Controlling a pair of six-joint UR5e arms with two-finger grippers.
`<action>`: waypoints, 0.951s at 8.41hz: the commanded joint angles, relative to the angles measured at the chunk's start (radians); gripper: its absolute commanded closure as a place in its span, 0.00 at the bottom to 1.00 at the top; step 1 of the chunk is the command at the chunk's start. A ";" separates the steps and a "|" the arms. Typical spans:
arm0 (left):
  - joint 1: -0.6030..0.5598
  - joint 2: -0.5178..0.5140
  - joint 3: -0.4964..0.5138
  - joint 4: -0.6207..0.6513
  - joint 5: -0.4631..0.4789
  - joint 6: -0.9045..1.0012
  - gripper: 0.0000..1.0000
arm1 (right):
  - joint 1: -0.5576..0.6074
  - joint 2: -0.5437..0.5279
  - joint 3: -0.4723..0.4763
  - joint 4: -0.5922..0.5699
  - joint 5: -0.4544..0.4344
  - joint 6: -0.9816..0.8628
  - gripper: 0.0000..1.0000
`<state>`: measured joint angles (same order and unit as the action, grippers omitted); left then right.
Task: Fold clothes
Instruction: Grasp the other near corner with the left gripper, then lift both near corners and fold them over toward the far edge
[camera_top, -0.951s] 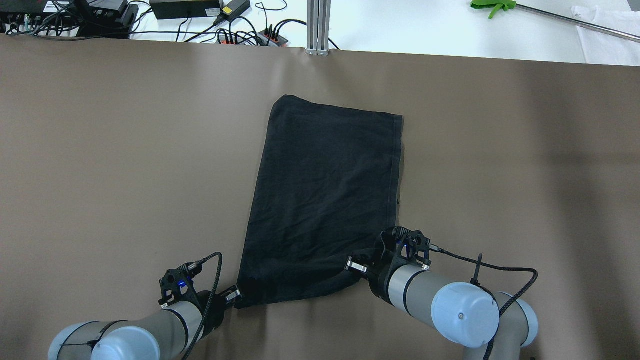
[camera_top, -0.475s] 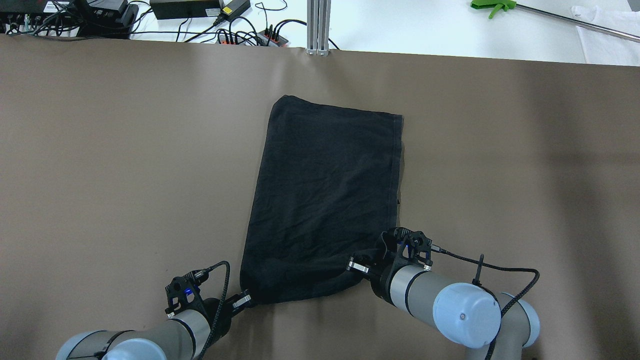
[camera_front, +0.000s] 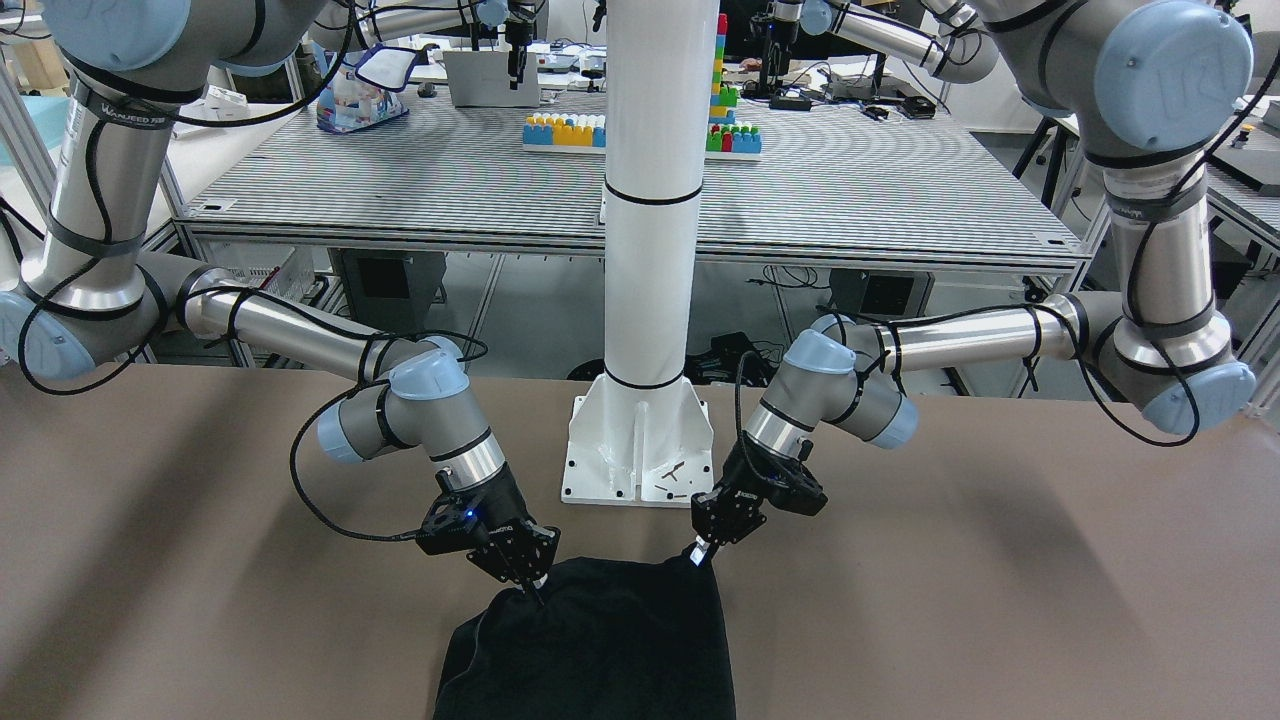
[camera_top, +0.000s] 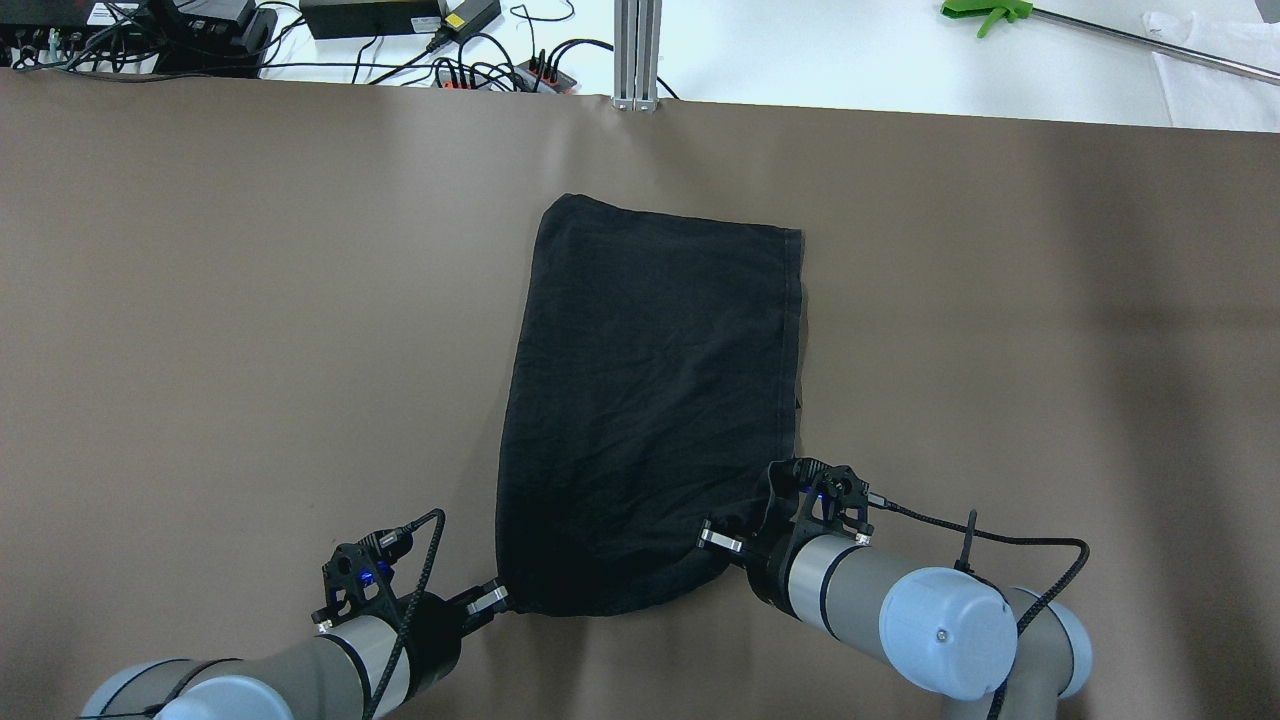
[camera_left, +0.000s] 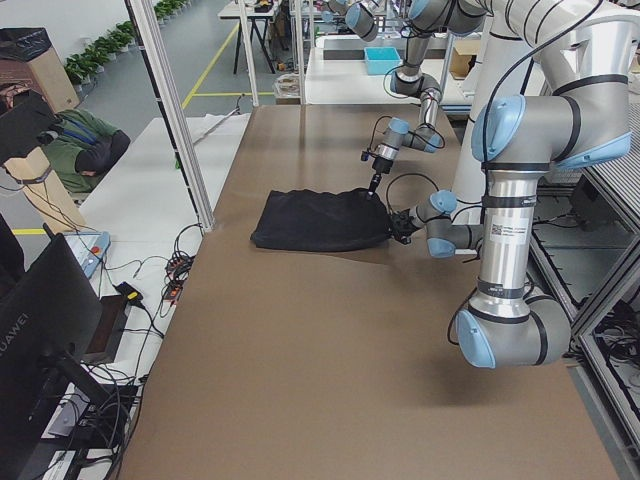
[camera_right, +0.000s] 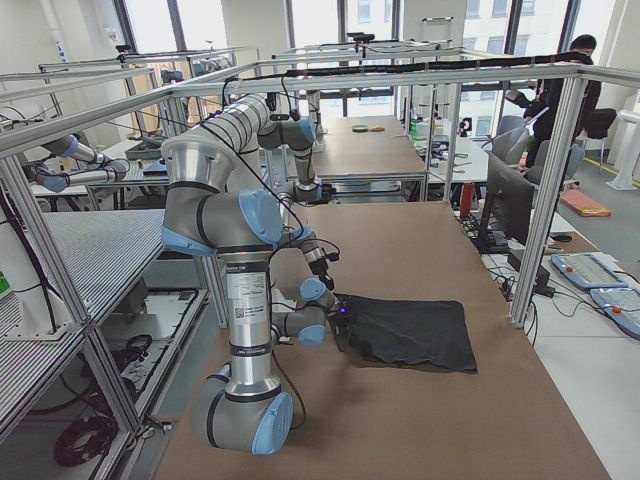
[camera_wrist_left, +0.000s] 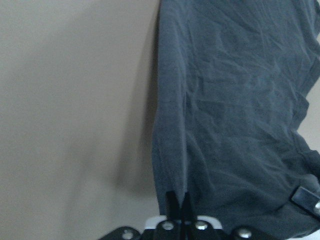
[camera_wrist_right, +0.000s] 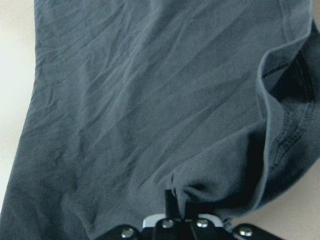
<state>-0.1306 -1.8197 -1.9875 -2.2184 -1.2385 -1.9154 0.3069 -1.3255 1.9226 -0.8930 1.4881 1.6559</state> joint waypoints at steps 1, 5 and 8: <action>-0.017 0.003 -0.186 0.141 -0.065 0.016 1.00 | -0.008 -0.040 0.079 0.000 0.124 0.010 1.00; -0.018 0.008 -0.235 0.151 -0.085 0.050 1.00 | -0.078 -0.074 0.170 0.000 0.129 0.030 1.00; -0.149 0.003 -0.222 0.152 -0.192 0.104 1.00 | 0.025 -0.032 0.164 -0.017 0.130 0.016 1.00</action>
<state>-0.1814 -1.8152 -2.2162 -2.0681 -1.3586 -1.8401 0.2551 -1.3882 2.0857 -0.8964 1.6176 1.6800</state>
